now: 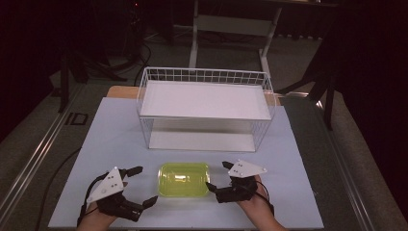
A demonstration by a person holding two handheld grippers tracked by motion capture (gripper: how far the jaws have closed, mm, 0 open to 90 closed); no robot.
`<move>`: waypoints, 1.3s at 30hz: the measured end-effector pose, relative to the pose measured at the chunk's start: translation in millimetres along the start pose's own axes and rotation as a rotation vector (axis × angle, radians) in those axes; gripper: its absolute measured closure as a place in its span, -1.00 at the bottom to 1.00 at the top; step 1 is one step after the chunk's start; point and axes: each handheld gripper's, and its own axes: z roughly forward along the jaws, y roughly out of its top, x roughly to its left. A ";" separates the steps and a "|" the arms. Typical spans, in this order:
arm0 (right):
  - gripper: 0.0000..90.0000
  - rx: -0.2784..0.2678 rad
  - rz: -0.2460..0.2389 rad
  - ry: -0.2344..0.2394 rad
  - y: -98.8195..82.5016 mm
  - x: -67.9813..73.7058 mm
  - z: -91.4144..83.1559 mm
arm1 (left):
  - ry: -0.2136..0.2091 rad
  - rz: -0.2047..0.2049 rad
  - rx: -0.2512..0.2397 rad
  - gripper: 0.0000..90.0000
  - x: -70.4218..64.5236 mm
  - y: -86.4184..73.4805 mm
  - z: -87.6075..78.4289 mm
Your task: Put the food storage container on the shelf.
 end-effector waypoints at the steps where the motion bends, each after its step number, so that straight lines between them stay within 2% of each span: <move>1: -0.69 0.002 -0.002 -0.011 0.7 0.8 -0.9 | 0.000 0.000 0.000 -0.97 0.0 0.0 0.0; 3: -0.69 -0.004 -0.003 -0.009 1.8 1.2 -2.0 | -0.009 -0.023 0.010 -0.97 1.9 2.9 1.9; 4: -0.63 -0.039 0.002 0.007 3.2 1.1 -5.0 | -0.009 -0.029 0.017 -0.97 2.7 4.3 3.1; 5: -0.63 -0.035 0.011 0.015 3.7 0.1 -5.4 | -0.020 -0.047 0.042 -0.97 4.1 6.1 5.1; 6: -0.63 -0.035 0.011 0.015 3.7 0.1 -5.4 | -0.020 -0.047 0.042 -0.97 4.1 6.1 5.1; 7: -0.69 -0.003 0.034 0.054 5.8 -5.2 -4.0 | -0.028 -0.068 0.053 -0.97 5.3 6.4 6.8; 9: -0.71 0.001 0.064 0.031 5.9 -7.1 -3.6 | -0.040 -0.130 0.086 -0.97 8.3 6.1 11.2; 11: -0.68 0.019 0.100 0.064 7.6 -10.6 -2.4 | -0.042 -0.170 0.108 -0.97 10.0 5.0 14.7; 13: -0.67 0.044 0.136 0.076 9.6 -12.7 0.0 | -0.035 -0.179 0.127 -0.97 10.3 4.9 16.9; 15: -0.66 0.051 0.179 0.114 10.7 -15.2 2.9 | -0.058 -0.229 0.163 -0.97 13.9 1.6 24.0; 18: -0.72 0.089 0.225 0.115 11.7 -14.2 9.9 | -0.070 -0.299 0.177 -0.97 19.2 -3.1 30.4; 20: -0.72 0.120 0.271 0.118 11.6 -13.1 15.8 | -0.057 -0.334 0.193 -0.97 22.9 -5.8 33.7; 21: -0.72 0.120 0.271 0.118 11.6 -13.1 15.8 | -0.057 -0.334 0.193 -0.97 22.9 -5.8 33.7; 22: -0.71 0.168 0.326 0.118 11.8 -12.0 23.5 | -0.022 -0.369 0.232 -0.97 26.8 -8.7 37.8; 23: -0.72 0.175 0.346 0.129 10.9 -11.6 26.6 | -0.011 -0.386 0.252 -0.97 28.8 -10.7 39.8; 24: -0.72 0.179 0.367 0.143 10.0 -11.6 29.5 | -0.011 -0.386 0.252 -0.96 28.8 -10.7 39.8; 25: -0.72 0.187 0.382 0.143 9.2 -11.4 32.6 | -0.003 -0.442 0.287 -0.96 33.4 -15.3 44.4; 26: -0.72 0.190 0.402 0.144 8.3 -10.7 34.9 | -0.003 -0.442 0.287 -0.94 33.4 -15.3 44.4; 27: -0.72 0.194 0.413 0.154 7.5 -10.4 37.3 | -0.007 -0.462 0.291 -0.89 35.0 -17.8 46.1; 28: -0.71 0.204 0.421 0.154 7.0 -9.9 39.7 | -0.009 -0.516 0.296 -0.88 37.1 -21.0 50.2; 29: -0.69 0.209 0.434 0.157 6.6 -9.4 41.6 | -0.009 -0.516 0.296 -0.88 37.1 -21.0 50.2; 30: -0.66 0.219 0.445 0.160 6.3 -8.8 42.9 | -0.033 -0.557 0.302 -0.85 38.5 -22.8 53.9; 32: -0.50 0.231 0.470 0.149 5.8 -7.8 44.3 | -0.028 -0.584 0.300 -0.67 38.5 -23.0 56.0; 33: -0.49 0.231 0.483 0.135 5.2 -8.1 45.0 | -0.028 -0.584 0.300 -0.64 38.5 -23.0 56.0; 34: -0.37 0.237 0.500 0.127 4.7 -9.0 45.7 | -0.021 -0.605 0.316 -0.60 39.8 -23.0 58.6; 36: -0.24 0.252 0.560 0.129 2.9 -12.3 47.4 | -0.016 -0.640 0.303 -0.29 42.6 -23.7 58.7; 37: -0.15 0.258 0.582 0.135 2.0 -13.9 48.4 | 0.002 -0.651 0.305 -0.25 43.9 -23.7 58.5; 38: -0.05 0.269 0.589 0.142 1.0 -15.0 49.4 | -0.005 -0.666 0.299 -0.10 45.4 -24.4 58.4; 39: -0.05 0.269 0.589 0.142 1.0 -15.0 49.4 | -0.005 -0.666 0.299 -0.06 45.4 -24.4 58.4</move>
